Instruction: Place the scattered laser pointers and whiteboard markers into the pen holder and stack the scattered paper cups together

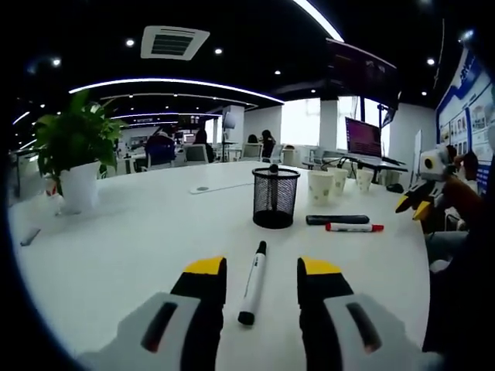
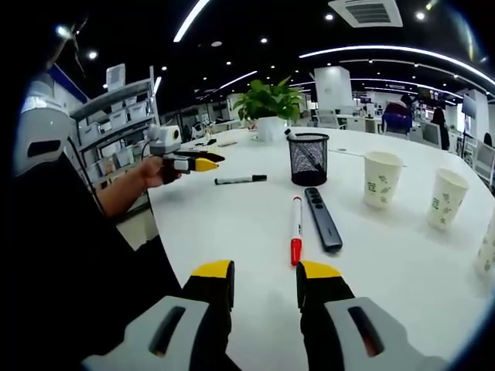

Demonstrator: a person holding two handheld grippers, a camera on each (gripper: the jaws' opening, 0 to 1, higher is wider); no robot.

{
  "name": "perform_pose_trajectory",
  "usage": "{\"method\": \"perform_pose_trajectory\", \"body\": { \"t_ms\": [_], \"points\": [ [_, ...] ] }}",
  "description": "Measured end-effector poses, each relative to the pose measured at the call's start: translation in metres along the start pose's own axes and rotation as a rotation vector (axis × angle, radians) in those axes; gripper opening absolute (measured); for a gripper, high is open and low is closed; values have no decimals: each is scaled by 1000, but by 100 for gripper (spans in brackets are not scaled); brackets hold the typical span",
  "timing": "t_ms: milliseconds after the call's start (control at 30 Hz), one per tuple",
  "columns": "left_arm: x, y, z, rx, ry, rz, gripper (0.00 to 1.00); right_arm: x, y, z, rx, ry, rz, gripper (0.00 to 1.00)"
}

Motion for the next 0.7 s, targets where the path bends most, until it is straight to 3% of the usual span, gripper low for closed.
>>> {"method": "perform_pose_trajectory", "body": {
  "t_ms": [700],
  "points": [
    [-13,-10,-2,12,6,-11,38,-2,-1,0,3,-6,1,35]
  ]
}}
Point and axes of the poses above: the point that each gripper's makers call its tool centre point, and the gripper's own axes: y roughly backward along the fingers, z roughly to its right, x roughly out of its top, the point moved 10 cm from there along y, roughly backward along the fingers, and after that the axes turned 14 degrees about -z, right-handed, at the moved point
